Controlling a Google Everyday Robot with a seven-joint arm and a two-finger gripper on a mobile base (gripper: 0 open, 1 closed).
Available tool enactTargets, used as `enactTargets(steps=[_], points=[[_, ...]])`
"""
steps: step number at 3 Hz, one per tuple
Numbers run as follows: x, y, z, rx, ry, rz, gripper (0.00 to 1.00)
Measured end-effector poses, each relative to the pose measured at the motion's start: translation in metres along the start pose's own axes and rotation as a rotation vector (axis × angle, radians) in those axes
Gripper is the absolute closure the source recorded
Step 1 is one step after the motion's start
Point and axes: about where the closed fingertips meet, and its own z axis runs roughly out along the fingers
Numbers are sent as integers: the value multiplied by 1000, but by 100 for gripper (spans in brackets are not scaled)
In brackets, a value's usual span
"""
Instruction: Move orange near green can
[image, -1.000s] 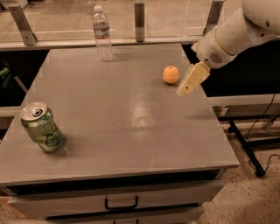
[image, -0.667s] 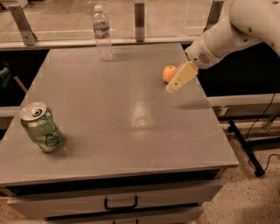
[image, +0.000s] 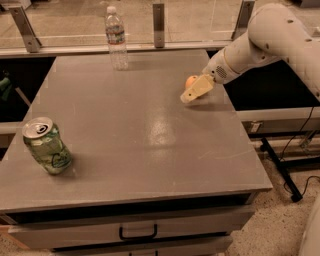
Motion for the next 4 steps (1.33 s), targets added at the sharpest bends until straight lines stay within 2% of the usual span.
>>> enactTargets(steps=[1, 2, 3, 4], points=[[3, 5, 12, -34, -6, 34, 41], [-8, 25, 0, -85, -42, 16, 64], [-32, 78, -29, -197, -103, -76, 88], [-37, 86, -28, -215, -112, -92, 100]])
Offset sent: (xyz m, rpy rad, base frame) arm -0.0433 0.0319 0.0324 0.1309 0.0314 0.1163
